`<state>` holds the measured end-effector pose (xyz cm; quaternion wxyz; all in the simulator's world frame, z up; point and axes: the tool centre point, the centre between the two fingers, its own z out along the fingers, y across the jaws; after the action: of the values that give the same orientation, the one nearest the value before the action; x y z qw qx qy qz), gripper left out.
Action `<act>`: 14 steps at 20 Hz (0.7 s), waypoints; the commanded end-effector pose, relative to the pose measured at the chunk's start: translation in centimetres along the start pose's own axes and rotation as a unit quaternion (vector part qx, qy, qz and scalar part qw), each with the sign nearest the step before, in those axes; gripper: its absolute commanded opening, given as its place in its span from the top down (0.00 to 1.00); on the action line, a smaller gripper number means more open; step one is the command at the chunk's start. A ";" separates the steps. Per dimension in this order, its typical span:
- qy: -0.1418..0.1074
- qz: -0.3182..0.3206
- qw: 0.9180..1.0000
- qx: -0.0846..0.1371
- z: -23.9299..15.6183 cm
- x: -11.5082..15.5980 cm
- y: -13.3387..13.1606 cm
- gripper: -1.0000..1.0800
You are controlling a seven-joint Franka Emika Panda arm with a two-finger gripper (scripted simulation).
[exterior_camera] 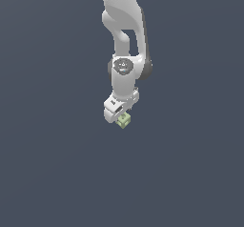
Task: Pick up the object and move it to a goal position.
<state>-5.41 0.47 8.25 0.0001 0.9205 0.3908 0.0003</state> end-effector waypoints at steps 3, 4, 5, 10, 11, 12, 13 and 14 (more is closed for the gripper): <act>0.000 -0.001 1.000 0.000 1.9 -0.1 -0.1 0.04; 0.000 -0.001 1.000 0.000 2.5 -0.1 -0.1 0.04; 0.000 -0.002 1.000 0.000 2.9 -0.1 -0.1 0.04; 0.000 -0.002 1.000 0.000 4.2 -0.1 -0.1 0.04; 0.000 -0.002 1.000 0.000 4.3 -0.1 0.0 0.04; 0.000 -0.002 1.000 0.000 4.3 -0.1 0.0 0.04; 0.000 -0.002 1.000 0.000 4.3 -0.1 0.0 1.00; 0.000 -0.002 1.000 0.000 4.3 -0.1 0.0 1.00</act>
<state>-5.46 0.43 4.03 0.0001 0.9198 0.3924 0.0002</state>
